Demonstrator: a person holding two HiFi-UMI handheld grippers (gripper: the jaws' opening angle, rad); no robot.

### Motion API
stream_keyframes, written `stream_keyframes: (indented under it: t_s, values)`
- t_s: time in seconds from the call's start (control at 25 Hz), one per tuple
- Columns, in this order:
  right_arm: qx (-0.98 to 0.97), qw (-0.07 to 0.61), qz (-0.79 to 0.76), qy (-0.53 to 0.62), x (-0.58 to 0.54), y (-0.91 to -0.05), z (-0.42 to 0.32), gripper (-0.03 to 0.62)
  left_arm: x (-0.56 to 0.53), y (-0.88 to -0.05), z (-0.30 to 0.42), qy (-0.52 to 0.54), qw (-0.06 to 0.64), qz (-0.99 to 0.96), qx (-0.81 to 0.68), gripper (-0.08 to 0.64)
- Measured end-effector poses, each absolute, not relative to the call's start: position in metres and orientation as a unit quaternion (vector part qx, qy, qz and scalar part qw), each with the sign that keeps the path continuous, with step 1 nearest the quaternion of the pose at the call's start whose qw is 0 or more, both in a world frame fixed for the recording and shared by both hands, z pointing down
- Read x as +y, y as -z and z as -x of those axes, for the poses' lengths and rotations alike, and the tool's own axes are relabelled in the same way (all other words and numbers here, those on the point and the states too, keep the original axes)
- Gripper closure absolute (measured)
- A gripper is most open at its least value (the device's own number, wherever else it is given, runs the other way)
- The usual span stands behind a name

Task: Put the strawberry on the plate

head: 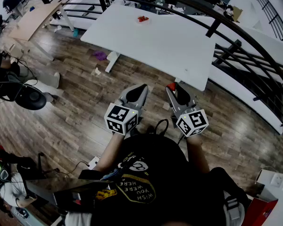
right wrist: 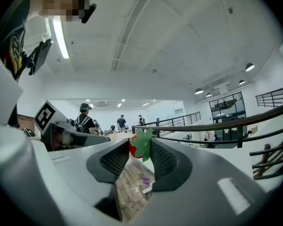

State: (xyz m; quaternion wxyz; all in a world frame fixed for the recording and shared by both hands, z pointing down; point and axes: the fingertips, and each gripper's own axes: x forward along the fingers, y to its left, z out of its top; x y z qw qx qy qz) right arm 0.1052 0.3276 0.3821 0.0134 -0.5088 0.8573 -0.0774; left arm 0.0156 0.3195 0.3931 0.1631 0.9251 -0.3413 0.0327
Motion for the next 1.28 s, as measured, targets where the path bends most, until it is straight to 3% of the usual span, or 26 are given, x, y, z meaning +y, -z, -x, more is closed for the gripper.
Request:
stream_keyframes:
  t_s: [1.28]
  values:
    - [0.855, 0.018, 0.509, 0.099, 0.341, -0.396, -0.048, 0.451, 0.335, -0.412, 0.045, -0.038, 0.178, -0.925, -0.334, 0.554]
